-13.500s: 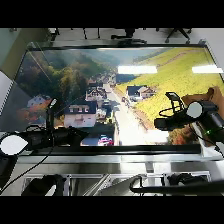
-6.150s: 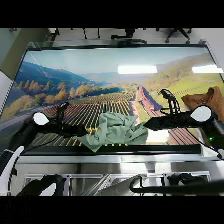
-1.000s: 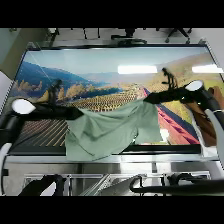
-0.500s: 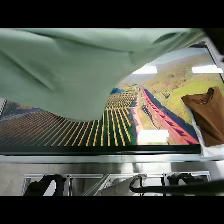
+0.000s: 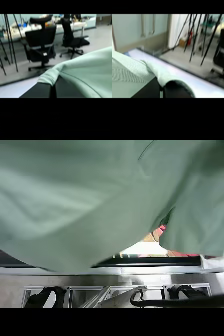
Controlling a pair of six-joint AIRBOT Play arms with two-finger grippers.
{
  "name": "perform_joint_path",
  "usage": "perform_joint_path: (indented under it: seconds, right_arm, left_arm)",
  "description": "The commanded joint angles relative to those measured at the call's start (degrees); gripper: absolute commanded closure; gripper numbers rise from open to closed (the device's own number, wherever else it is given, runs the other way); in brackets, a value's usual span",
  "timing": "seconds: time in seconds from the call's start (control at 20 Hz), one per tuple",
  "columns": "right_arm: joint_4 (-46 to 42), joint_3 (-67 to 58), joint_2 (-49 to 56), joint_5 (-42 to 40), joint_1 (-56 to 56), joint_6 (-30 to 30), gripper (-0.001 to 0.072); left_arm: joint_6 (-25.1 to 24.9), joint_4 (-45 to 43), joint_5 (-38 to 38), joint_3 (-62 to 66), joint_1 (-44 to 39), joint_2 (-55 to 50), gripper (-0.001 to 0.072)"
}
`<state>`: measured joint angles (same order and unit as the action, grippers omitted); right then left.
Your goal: Fold the shirts.
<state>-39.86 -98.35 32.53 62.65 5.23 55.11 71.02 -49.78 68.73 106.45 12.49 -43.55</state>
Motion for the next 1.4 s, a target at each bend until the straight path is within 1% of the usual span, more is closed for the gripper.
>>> perform_joint_path:
  seconds: [0.0,0.15,0.2,0.3,0.35,0.45,0.55,0.6,0.7,0.75,0.8,0.85,0.95,1.05,1.1,1.15,1.25,1.35]
  right_arm:
    - [-0.5,6.3,8.2,2.7,0.0,0.8,0.0688]
    - [-0.5,16.9,18.6,0.4,-0.1,0.3,0.0688]
    - [-0.5,20.5,22.5,-1.4,-0.1,-0.3,0.0688]
    - [-0.5,25.7,30.0,-5.9,-0.1,-1.4,0.0688]
    - [-0.5,27.2,34.2,-8.2,-0.1,-1.4,0.0688]
    - [-0.4,27.5,41.8,-9.6,-0.1,-1.4,0.0688]
    - [-0.4,27.5,46.8,-9.9,-0.1,-1.4,0.0689]
    - [-0.4,27.5,48.1,-9.9,-0.1,-1.4,0.0688]
    - [-0.4,27.4,48.8,-9.9,-0.1,-2.7,0.0688]
    - [-0.4,27.1,48.6,-9.9,-0.1,-2.7,0.0688]
    - [-0.4,26.8,48.0,-9.9,0.0,-2.7,0.0689]
    - [-0.4,26.7,47.2,-9.9,0.0,-2.8,0.0688]
    - [-0.5,26.3,44.8,-9.7,0.0,-2.9,0.0688]
    - [-0.5,26.2,41.6,-9.8,0.1,-2.9,0.0688]
    - [-0.5,26.0,40.0,-9.7,0.4,-2.9,0.0688]
    - [-0.5,26.0,38.7,-9.7,0.6,-2.9,0.0688]
    - [-0.5,26.0,36.8,-9.4,1.2,-2.9,0.0688]
    - [-0.5,26.0,36.4,-8.4,1.3,-2.8,0.0688]
  left_arm:
    - [-6.7,6.4,-7.5,-10.1,-3.3,-10.4,0.0698]
    - [-14.0,5.8,-12.4,-12.7,-11.7,-28.3,0.0698]
    - [-15.5,5.8,-14.5,-12.3,-14.3,-35.5,0.0698]
    - [-15.4,5.9,-18.0,-8.0,-17.9,-49.9,0.0698]
    - [-15.3,5.9,-17.6,-4.7,-18.9,-56.6,0.0698]
    - [-11.9,5.9,-14.2,3.2,-20.2,-69.2,0.0697]
    - [-9.9,6.0,-9.7,9.7,-20.2,-77.0,0.0692]
    - [-8.9,6.1,-8.8,11.6,-19.9,-78.8,0.0692]
    - [-8.7,6.4,-7.8,12.8,-18.6,-78.8,0.0691]
    - [-7.6,6.3,-6.9,12.8,-17.8,-77.6,0.0628]
    - [-6.4,6.4,-5.4,12.8,-16.5,-75.8,0.0206]
    - [-3.7,6.4,-3.8,12.8,-15.0,-73.7,0.0006]
    - [1.3,6.4,2.9,12.8,-11.1,-68.1,0.0007]
    - [6.4,6.0,11.8,12.4,-6.9,-61.8,0.0008]
    - [8.0,5.6,15.6,10.2,-4.9,-58.1,0.0010]
    - [9.8,4.1,19.5,6.5,-3.2,-54.1,0.0057]
    - [13.2,-4.8,26.3,-2.8,-1.4,-46.4,0.0056]
    - [14.1,-13.4,27.5,-16.0,-1.1,-37.7,0.0056]
